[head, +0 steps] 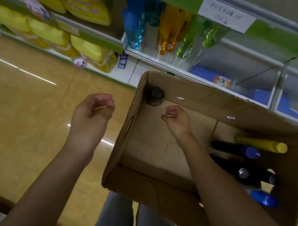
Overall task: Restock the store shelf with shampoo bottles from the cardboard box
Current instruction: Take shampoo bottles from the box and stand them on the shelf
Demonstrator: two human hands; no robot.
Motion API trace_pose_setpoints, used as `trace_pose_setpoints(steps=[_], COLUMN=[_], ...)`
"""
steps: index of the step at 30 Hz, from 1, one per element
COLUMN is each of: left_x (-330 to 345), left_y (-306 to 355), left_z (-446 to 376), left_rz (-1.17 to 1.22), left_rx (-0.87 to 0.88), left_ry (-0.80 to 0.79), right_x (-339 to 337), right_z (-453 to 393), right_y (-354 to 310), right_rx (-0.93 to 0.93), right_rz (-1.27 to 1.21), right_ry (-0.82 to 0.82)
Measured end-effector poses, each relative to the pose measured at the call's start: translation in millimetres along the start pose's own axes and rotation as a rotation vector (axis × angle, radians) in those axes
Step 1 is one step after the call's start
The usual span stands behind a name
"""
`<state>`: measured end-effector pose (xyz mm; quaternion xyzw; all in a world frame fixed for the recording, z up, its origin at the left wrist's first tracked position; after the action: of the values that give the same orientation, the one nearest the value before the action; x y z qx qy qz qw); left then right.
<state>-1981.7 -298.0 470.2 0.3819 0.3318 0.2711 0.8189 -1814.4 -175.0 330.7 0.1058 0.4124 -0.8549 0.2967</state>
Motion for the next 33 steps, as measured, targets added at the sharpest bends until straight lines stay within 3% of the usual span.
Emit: trace_pose_setpoints(steps=[14,19,26,33], left_x=[-0.5,-2.3,-17.8,-22.0], left_y=[-42.5,-43.3,-23.5,27.8], left_z=[-52.4,-52.6,-37.0,9.5], left_rz=[-0.016,-0.042,-0.043,-0.048], left_rx=[-0.049,-0.044,-0.028,0.08], left_ry=[-0.087,-0.124,-0.145,-0.247], right_x=[69.4,74.3,51.6,-7.7], right_z=[-67.6,-63.0,-12.3,81.8], right_y=[18.2,28.4,19.6,-23.3], right_rx=[-0.173,-0.139,-0.036,-0.106], right_rz=[0.167,0.108,-0.018,-0.012], right_ry=[0.073,0.055,-0.035,-0.183])
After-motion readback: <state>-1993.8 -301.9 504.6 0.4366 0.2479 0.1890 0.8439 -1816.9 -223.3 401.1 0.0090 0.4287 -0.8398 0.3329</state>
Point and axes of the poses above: each hand's wrist, its own z-axis away from the middle knuckle, its own x-axis out of the palm, y = z × x, the point moved 2 cm from there along -z, towards the middle knuckle, and after that the axes turned 6 degrees about y, right-handed, at the moved point
